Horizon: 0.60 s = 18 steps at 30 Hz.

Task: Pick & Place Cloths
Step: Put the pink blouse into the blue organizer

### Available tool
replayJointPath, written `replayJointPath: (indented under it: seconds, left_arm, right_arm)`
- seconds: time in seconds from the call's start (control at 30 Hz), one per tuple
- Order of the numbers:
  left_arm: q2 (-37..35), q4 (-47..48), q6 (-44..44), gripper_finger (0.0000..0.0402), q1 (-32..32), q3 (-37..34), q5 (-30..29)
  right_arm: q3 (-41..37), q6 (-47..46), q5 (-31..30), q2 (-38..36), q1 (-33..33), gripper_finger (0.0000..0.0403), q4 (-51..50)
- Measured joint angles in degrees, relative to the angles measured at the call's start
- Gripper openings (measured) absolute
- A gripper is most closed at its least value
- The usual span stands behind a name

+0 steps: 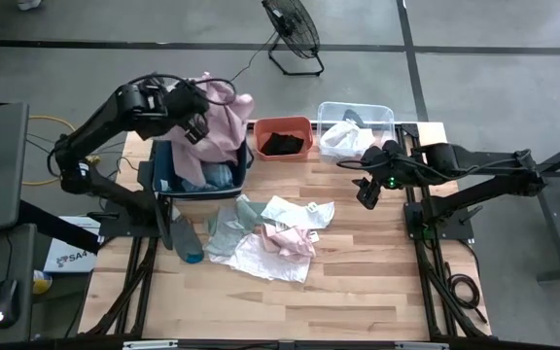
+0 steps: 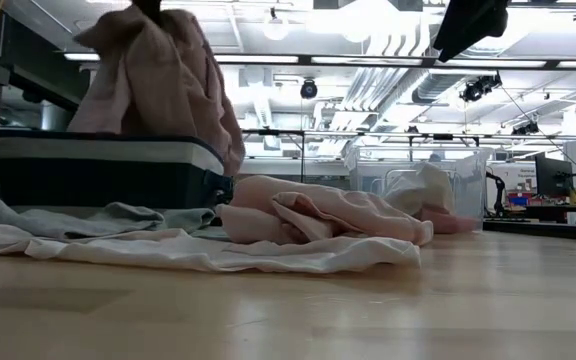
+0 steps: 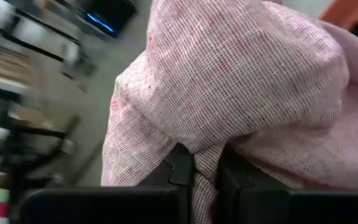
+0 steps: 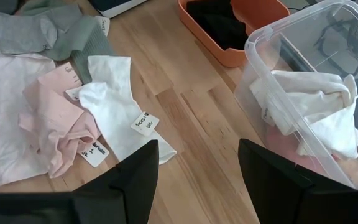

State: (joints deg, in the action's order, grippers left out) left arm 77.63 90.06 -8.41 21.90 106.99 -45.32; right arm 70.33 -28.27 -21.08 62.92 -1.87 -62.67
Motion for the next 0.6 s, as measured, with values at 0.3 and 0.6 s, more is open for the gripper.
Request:
replayJointPath:
  seconds: [0.3, 0.6]
  left_arm:
    - [-8.37, -0.03, -7.77, 0.0023, 9.37, -6.31, 16.54]
    - [-16.4, -0.1, -15.76, 0.0023, 10.74, -19.91, 29.08]
  right_arm:
    - [0.0, 0.0, 0.0, 0.0, -0.02, 0.0212, -0.02]
    - [0.0, -0.01, 0.0, 0.0, 0.0, 0.0212, 0.44]
